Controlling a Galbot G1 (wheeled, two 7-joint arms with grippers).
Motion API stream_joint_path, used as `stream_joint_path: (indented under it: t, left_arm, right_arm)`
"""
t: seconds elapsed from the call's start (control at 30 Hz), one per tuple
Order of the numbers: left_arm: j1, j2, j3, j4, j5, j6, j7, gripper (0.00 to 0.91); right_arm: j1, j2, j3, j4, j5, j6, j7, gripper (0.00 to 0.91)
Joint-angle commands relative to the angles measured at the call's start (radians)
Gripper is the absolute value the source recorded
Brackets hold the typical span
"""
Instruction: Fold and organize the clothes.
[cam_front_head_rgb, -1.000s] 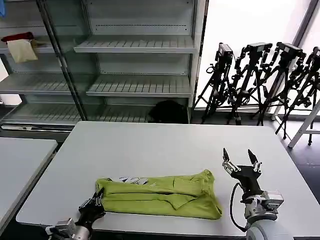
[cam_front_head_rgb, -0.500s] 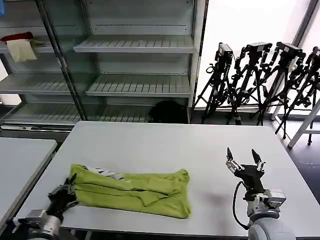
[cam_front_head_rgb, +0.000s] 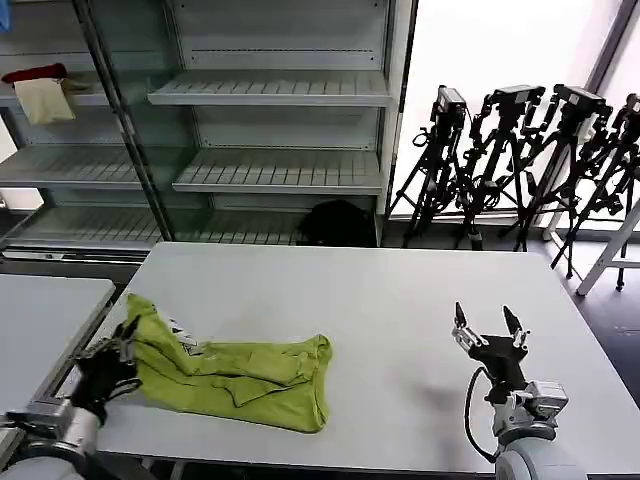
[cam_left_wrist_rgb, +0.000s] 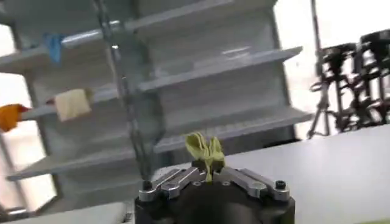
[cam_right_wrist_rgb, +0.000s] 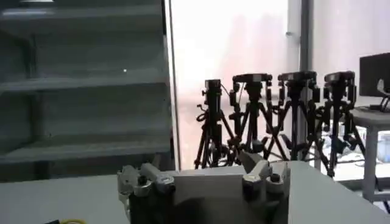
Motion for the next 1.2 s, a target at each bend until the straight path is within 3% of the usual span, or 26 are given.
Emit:
stream_joint_path:
  t: [0.03, 0.3, 0.83, 0.87, 0.9, 0.93, 0.97, 1.2]
  left_arm:
    - [-0.066, -0.178, 0.635, -0.123, 0.081, 0.15, -0.131, 0.0]
    - [-0.073, -0.21, 0.714, -0.014, 0.101, 0.154, -0.152, 0.0]
    - [-0.135, -0.275, 0.697, 0.134, 0.113, 0.144, -0.172, 0.01]
    - [-0.137, -0.277, 0.696, 0.143, 0.114, 0.146, -0.173, 0.081]
    - [-0.139, -0.277, 0.696, 0.148, 0.117, 0.146, -0.177, 0.312]
    - [-0.139, -0.28, 0.697, 0.154, 0.122, 0.147, -0.18, 0.796]
    - [-0.139, -0.281, 0.697, 0.161, 0.126, 0.146, -0.182, 0.907]
    - [-0.137, -0.308, 0.713, 0.174, 0.138, 0.14, -0.196, 0.907]
  right_arm:
    - [-0.017, -0.001, 0.003, -0.003, -0.002, 0.005, -0.004, 0.907]
    - [-0.023, 0.0, 0.0, -0.008, -0.01, 0.013, -0.011, 0.907]
    - [-0.029, 0.011, -0.018, -0.006, -0.042, 0.022, -0.015, 0.907]
    - [-0.03, 0.012, -0.017, -0.005, -0.043, 0.023, -0.015, 0.907]
    - [-0.031, 0.011, -0.017, -0.004, -0.043, 0.024, -0.016, 0.907]
    - [-0.031, 0.011, -0.016, -0.004, -0.044, 0.024, -0.016, 0.907]
    - [-0.032, 0.01, -0.015, -0.004, -0.044, 0.025, -0.016, 0.907]
    - [-0.032, 0.013, -0.02, -0.008, -0.046, 0.028, -0.015, 0.907]
